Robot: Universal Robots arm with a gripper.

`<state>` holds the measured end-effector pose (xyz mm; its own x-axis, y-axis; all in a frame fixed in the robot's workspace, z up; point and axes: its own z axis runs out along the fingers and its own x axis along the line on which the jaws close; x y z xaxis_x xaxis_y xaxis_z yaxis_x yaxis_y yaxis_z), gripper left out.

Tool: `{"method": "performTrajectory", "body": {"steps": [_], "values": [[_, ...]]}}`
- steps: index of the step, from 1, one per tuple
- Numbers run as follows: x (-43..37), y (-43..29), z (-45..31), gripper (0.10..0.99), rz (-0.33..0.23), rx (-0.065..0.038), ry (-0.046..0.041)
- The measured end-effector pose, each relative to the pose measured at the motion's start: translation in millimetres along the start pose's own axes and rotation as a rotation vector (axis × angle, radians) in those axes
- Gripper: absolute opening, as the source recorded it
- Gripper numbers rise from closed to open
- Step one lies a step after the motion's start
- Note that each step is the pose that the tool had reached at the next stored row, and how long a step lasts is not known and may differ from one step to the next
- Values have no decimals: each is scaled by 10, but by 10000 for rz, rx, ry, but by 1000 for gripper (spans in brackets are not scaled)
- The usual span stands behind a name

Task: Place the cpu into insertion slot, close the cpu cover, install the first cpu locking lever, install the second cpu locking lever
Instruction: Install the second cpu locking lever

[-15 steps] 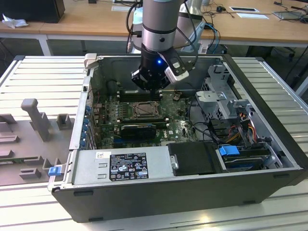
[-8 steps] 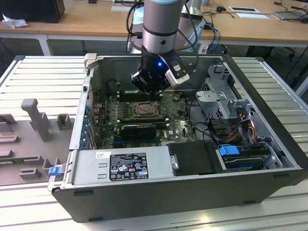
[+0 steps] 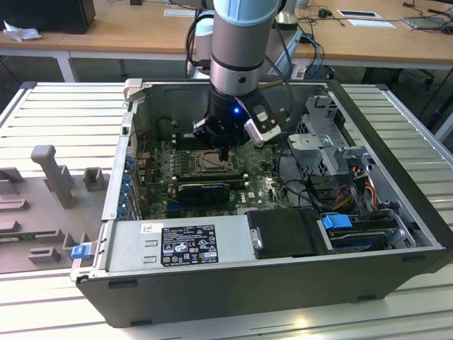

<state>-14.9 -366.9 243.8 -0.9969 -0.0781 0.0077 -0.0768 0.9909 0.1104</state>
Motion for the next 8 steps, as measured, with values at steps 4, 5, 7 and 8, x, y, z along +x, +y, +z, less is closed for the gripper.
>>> {"method": "performTrajectory", "body": {"steps": [4, 5, 7, 8], "values": [[4, -51, -4, 106, -7, -8, 0], [5, -61, -4, 106, -6, -17, -1], [7, -83, -7, 106, -7, -101, -3], [8, -99, -8, 106, -6, -204, 10]]}}
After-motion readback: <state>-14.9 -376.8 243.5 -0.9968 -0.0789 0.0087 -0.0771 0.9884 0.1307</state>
